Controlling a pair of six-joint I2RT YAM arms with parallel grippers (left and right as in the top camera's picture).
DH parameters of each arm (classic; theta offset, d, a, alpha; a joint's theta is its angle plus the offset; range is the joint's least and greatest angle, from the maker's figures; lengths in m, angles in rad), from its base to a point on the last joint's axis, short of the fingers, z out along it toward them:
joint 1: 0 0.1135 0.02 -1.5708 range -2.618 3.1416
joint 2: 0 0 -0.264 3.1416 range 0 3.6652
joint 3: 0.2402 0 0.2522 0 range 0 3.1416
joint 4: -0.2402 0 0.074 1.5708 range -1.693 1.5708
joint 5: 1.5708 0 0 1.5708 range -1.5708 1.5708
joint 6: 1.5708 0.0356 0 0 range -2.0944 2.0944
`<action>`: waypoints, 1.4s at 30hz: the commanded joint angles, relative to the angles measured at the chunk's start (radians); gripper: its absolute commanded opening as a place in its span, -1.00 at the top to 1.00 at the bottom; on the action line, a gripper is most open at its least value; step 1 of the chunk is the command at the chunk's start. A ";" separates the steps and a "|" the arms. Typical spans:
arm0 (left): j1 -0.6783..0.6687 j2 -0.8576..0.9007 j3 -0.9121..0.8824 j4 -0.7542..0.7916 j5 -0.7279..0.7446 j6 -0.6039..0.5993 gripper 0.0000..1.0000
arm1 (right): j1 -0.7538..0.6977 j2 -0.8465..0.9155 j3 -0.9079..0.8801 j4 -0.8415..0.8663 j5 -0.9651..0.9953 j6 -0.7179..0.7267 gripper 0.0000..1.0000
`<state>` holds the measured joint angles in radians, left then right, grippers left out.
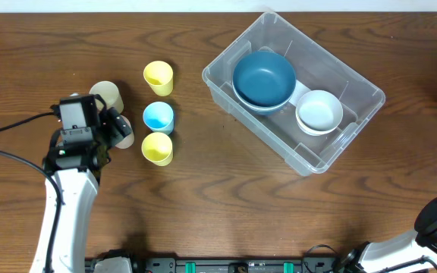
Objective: Pack container
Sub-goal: 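Grasp the pink cup rim with the left gripper and lift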
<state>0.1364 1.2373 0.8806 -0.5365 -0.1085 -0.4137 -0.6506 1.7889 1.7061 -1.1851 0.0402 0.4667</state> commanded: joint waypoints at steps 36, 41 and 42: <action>0.117 0.280 0.007 0.024 0.124 0.016 -0.48 | -0.005 0.002 -0.005 0.000 0.005 0.011 -0.98; 0.117 0.282 0.007 0.024 0.125 0.015 0.03 | -0.005 0.002 -0.005 0.000 0.005 0.011 -0.98; 0.117 0.282 0.007 0.024 0.125 0.013 0.12 | -0.005 0.002 -0.005 0.000 0.005 0.011 -0.98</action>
<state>0.2516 1.5112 0.8806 -0.5129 0.0200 -0.4065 -0.6506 1.7889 1.7061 -1.1851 0.0406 0.4667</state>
